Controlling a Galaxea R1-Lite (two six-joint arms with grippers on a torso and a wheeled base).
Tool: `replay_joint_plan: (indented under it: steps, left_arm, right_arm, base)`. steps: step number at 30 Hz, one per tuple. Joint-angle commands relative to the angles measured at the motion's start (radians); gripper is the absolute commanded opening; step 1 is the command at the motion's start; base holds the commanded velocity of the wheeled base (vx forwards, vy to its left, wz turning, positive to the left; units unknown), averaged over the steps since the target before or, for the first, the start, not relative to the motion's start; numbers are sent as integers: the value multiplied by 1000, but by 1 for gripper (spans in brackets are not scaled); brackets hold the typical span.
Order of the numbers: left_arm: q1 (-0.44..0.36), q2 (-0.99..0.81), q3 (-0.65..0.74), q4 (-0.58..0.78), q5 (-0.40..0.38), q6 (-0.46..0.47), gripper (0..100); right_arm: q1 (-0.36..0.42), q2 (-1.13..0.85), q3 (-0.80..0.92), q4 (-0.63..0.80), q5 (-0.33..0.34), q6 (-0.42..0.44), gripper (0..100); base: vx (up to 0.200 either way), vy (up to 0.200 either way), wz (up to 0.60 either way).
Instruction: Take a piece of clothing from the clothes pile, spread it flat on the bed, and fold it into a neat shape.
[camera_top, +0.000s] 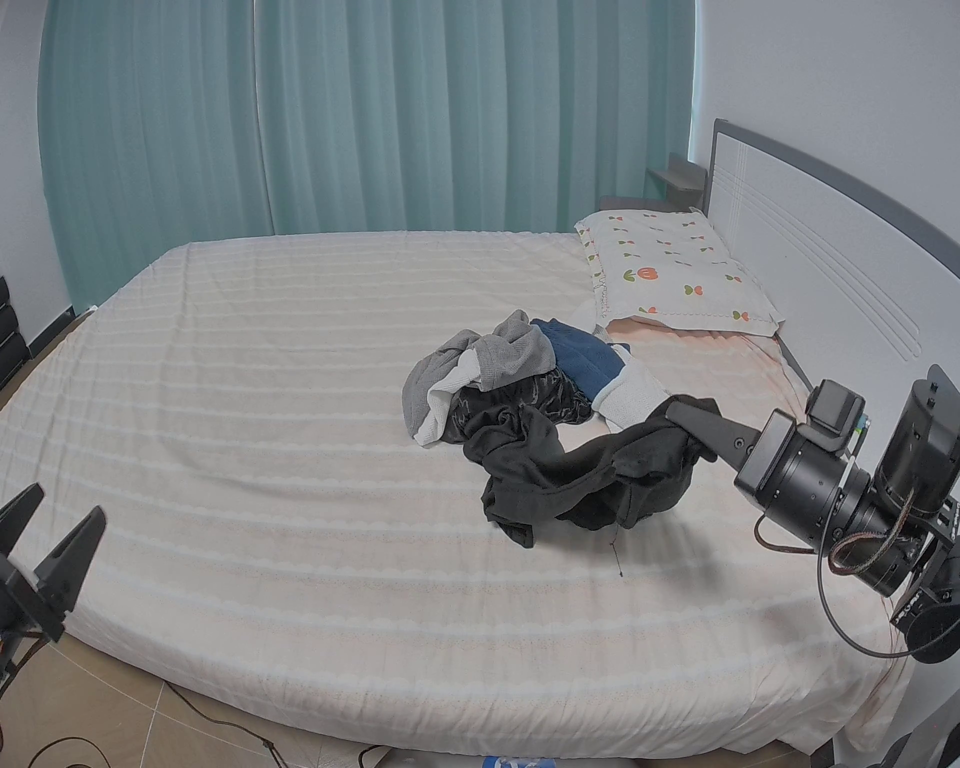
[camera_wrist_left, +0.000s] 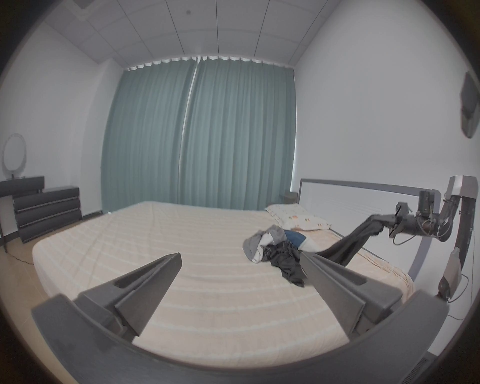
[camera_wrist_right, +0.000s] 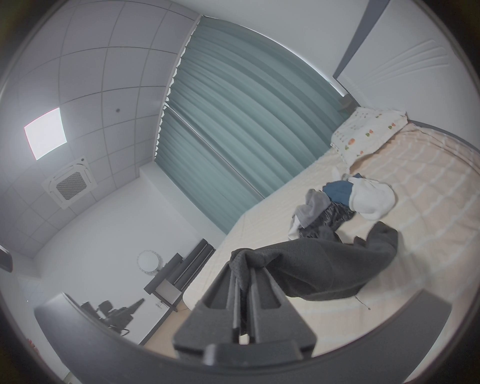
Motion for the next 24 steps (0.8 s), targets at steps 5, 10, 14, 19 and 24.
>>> replay_joint_plan:
  steps: [5, 10, 14, 19, 24]
  left_arm:
    - [-430, 738, -19, -434, 244, -128, 100]
    - [-546, 916, -27, -585, 315, -202, 100]
    - [-597, 1086, -74, -660, 350, -268, 100]
    - [-626, 1240, -180, -697, 401, -303, 100]
    - [-654, 1324, -277, -706, 425, -357, 100]
  right_arm:
    - [61, -68, -121, 70, 9, -45, 0]
    - [74, -76, -121, 76, 7, -50, 0]
    - [74, -80, -123, 93, 6, -53, 0]
    - [77, -94, -121, 101, 6, -54, 0]
    - [79, -94, -115, 118, 7, -54, 0]
  base:
    - [0, 0, 0]
    - [0, 0, 0]
    - [0, 0, 0]
    - [0, 0, 0]
    - [0, 0, 0]
